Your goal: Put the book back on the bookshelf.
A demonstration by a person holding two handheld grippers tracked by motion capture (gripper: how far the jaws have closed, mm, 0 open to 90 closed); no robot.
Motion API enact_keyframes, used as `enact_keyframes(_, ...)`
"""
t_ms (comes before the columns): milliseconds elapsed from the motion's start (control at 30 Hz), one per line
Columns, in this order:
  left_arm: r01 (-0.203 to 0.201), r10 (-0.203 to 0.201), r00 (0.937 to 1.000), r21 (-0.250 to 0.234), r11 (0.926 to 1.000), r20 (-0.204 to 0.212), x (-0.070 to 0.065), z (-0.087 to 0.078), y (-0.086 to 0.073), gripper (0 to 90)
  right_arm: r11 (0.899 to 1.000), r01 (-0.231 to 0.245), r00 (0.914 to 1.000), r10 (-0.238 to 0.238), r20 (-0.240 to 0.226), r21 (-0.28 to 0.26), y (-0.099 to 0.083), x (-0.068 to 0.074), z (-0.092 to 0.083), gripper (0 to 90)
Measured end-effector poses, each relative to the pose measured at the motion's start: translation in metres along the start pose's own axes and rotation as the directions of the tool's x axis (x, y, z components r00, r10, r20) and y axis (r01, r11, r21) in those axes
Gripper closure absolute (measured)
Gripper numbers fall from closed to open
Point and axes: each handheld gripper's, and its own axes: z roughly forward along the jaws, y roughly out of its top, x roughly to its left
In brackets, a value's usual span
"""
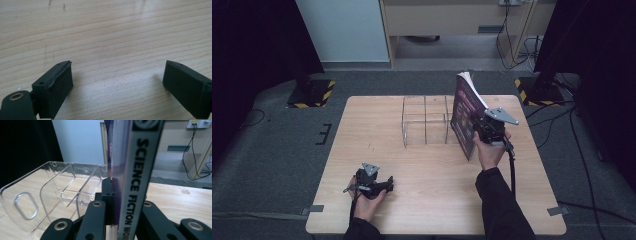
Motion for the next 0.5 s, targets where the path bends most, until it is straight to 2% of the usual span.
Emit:
enact_keyframes(267,0.001,-0.001,1.0,0.0,1.0,0.001,0.0,0.0,0.0,8.1,0.999,-0.019,0.9998,0.019,0.006,-0.032,-0.002,-0.001,0.01,82.8)
enact_keyframes(500,0.001,-0.001,1.0,0.0,1.0,0.001,0.0,0.0,0.0,8.1,0.998,-0.009,0.9997,0.01,0.023,-0.056,-0.004,0.0,0.015,82.8)
